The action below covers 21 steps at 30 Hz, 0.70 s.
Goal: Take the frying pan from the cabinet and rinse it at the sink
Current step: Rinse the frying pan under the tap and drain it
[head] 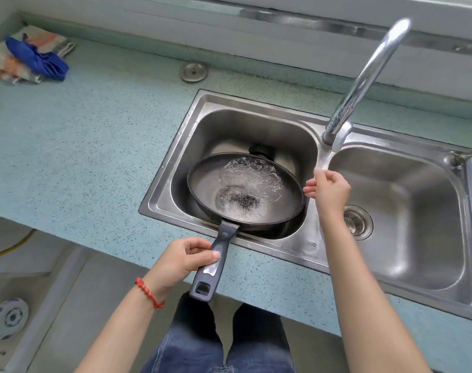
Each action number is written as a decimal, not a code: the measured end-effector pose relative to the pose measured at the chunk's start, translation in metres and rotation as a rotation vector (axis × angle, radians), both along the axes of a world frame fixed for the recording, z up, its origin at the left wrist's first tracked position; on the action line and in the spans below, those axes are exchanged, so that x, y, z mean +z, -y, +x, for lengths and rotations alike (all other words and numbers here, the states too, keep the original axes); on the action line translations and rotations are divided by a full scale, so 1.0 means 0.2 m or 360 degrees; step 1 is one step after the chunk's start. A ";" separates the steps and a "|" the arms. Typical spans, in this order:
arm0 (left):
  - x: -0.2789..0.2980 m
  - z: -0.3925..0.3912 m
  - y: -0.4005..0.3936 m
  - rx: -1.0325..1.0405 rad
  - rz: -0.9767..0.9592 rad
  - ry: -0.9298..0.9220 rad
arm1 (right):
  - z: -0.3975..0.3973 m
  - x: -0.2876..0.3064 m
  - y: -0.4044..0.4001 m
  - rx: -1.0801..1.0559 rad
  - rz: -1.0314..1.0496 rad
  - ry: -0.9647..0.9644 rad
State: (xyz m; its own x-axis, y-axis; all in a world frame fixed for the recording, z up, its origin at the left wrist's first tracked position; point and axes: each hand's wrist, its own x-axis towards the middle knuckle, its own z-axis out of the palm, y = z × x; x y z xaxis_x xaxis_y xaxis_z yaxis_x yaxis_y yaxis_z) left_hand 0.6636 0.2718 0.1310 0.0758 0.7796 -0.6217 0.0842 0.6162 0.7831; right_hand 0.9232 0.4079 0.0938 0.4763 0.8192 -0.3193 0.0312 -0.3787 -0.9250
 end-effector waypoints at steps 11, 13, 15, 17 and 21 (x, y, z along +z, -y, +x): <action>-0.06 -0.04 -0.10 -0.0390 -0.0057 0.0274 | -0.55 0.30 0.70 0.0395 -0.0230 0.0197; -0.07 -0.05 -0.11 -0.0446 -0.0075 0.0321 | -0.64 0.32 0.76 0.0403 -0.0368 0.0203; -0.08 -0.05 -0.12 -0.0491 -0.0081 0.0359 | -0.70 0.33 0.79 0.0406 -0.0511 0.0174; -0.08 -0.05 -0.12 -0.0511 -0.0106 0.0381 | -0.74 0.36 0.80 0.0410 -0.0618 0.0110; -0.10 -0.02 -0.14 -0.0427 -0.0249 0.0415 | -0.82 0.39 0.79 0.0461 -0.0749 -0.0040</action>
State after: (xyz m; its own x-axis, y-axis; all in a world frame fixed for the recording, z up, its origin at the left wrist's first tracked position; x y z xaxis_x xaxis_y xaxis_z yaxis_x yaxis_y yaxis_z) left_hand 0.6588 0.2994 0.1113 0.4347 0.6083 -0.6640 0.0689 0.7127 0.6981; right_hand 0.7596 0.2507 0.1709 0.2403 0.6816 -0.6912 0.1754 -0.7308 -0.6597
